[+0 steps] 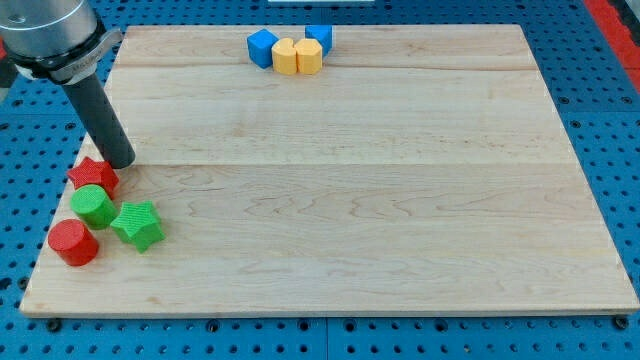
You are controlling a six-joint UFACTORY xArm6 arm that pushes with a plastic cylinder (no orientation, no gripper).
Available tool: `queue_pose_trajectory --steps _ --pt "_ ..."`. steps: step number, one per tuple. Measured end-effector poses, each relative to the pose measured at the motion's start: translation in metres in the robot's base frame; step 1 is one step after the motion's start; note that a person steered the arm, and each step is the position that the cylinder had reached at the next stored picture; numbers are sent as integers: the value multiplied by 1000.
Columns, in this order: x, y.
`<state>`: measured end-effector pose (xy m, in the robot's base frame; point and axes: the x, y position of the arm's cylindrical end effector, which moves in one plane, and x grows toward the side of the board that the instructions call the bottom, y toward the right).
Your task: Slide the red circle and green star towards the center
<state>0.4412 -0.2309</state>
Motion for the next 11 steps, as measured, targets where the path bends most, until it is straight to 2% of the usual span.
queue_pose_trajectory --steps 2,3,4,5,7,8,10,11 --pt "0 -4" --pt "-27 -4" --pt "-33 -53" --pt "-33 -73" --pt "65 -74" --pt "67 -74" --pt "106 -73" --pt "102 -73"
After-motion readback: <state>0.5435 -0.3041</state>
